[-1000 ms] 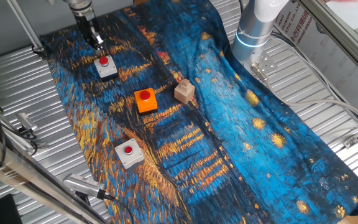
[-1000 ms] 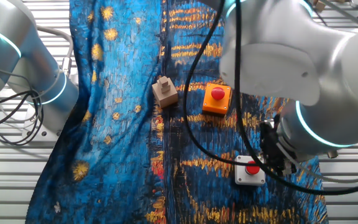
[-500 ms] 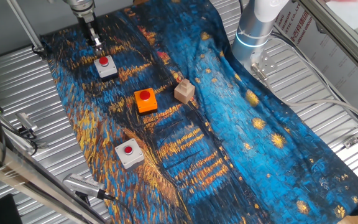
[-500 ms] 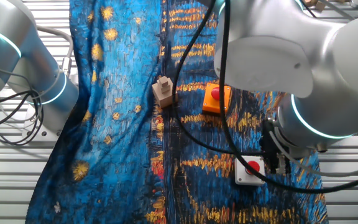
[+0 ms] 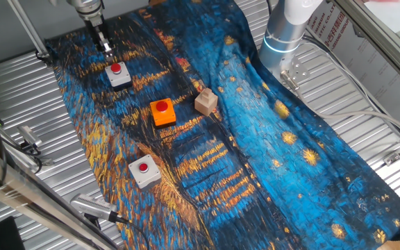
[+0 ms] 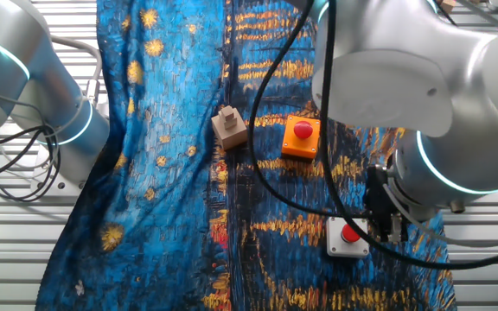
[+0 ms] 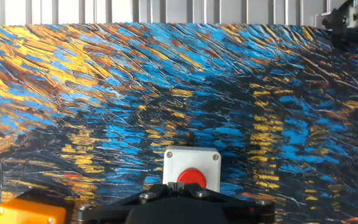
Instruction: Press three buttons from left to right in sequence
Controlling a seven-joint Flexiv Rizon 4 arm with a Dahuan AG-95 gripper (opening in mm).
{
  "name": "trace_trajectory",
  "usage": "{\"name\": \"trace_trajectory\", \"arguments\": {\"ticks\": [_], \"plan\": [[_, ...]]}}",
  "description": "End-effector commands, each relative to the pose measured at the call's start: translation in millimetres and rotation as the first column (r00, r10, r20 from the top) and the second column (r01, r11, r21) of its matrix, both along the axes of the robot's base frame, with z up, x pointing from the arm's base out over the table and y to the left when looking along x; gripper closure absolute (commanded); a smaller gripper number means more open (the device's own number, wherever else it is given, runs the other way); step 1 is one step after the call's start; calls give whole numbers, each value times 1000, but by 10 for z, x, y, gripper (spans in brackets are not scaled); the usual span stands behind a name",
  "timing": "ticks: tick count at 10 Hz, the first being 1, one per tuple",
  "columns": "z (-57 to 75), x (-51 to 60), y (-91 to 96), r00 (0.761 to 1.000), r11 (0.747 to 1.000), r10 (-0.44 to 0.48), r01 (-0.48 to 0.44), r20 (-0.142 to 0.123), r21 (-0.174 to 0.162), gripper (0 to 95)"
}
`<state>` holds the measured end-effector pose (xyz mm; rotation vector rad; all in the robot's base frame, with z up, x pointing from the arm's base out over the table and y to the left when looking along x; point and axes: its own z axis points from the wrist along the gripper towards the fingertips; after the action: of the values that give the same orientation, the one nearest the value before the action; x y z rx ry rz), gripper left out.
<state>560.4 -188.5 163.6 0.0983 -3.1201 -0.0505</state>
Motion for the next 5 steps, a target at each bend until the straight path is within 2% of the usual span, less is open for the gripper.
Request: {"name": "trace_trajectory", "arguments": {"ticks": [1, 3, 5], "plan": [[-7, -8, -4, 1000, 1000, 6, -6, 3, -2, 950], [-93, 9, -26, 1000, 1000, 15, -15, 0, -4, 950], [-248, 25, -139, 999, 999, 39, -39, 6, -2, 950]]}}
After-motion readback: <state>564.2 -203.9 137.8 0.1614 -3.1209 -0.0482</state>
